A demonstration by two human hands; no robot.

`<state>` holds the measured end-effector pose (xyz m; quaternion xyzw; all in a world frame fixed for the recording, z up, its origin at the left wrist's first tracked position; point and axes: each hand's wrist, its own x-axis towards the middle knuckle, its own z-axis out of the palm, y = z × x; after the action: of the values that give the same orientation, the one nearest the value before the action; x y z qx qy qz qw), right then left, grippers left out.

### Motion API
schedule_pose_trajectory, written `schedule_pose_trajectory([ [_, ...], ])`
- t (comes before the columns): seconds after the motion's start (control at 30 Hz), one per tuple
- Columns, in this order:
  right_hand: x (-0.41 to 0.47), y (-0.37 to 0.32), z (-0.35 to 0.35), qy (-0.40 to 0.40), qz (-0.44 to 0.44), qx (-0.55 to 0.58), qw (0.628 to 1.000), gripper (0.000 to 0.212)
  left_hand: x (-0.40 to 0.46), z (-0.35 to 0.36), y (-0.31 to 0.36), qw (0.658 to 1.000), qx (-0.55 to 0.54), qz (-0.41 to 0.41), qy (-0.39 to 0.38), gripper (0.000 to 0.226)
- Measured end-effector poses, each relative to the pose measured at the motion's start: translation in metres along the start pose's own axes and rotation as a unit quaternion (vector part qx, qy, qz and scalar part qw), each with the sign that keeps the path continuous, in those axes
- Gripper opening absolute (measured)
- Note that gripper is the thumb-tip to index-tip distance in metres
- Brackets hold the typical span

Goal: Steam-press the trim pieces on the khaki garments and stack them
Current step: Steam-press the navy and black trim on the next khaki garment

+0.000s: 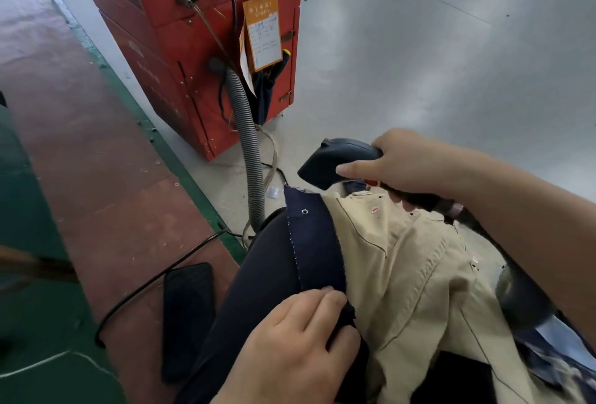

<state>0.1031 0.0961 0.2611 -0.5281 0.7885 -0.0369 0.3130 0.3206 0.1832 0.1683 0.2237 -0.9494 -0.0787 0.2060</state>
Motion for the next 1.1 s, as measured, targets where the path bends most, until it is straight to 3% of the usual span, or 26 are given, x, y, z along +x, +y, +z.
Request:
schedule_pose_trajectory([
  [0.07,-0.006,0.004,-0.008,0.013,-0.007,-0.005,1.000,0.055,-0.002,0.001,-0.001,1.000,0.009,-0.002,0.026,0.021],
  [0.3,-0.088,0.017,-0.022,0.008,-0.030,-0.030,0.999,0.064,0.000,0.009,0.000,0.996,0.019,-0.001,0.091,0.018],
  [0.53,-0.101,0.007,-0.004,-0.006,-0.025,-0.097,0.995,0.060,-0.015,0.017,0.012,0.995,0.012,0.010,0.100,0.036],
  [0.87,-0.031,-0.020,0.004,0.026,-0.014,-0.106,0.994,0.056,-0.015,0.020,0.013,0.996,0.011,-0.033,0.082,0.014],
  [1.0,-0.059,-0.009,-0.017,0.062,-0.049,-0.067,0.995,0.059,-0.016,0.017,0.011,0.995,0.009,-0.035,0.090,0.022],
  [1.1,-0.094,-0.008,-0.015,0.020,-0.051,-0.068,0.996,0.056,-0.015,0.018,0.011,0.996,0.000,-0.045,0.079,0.018],
])
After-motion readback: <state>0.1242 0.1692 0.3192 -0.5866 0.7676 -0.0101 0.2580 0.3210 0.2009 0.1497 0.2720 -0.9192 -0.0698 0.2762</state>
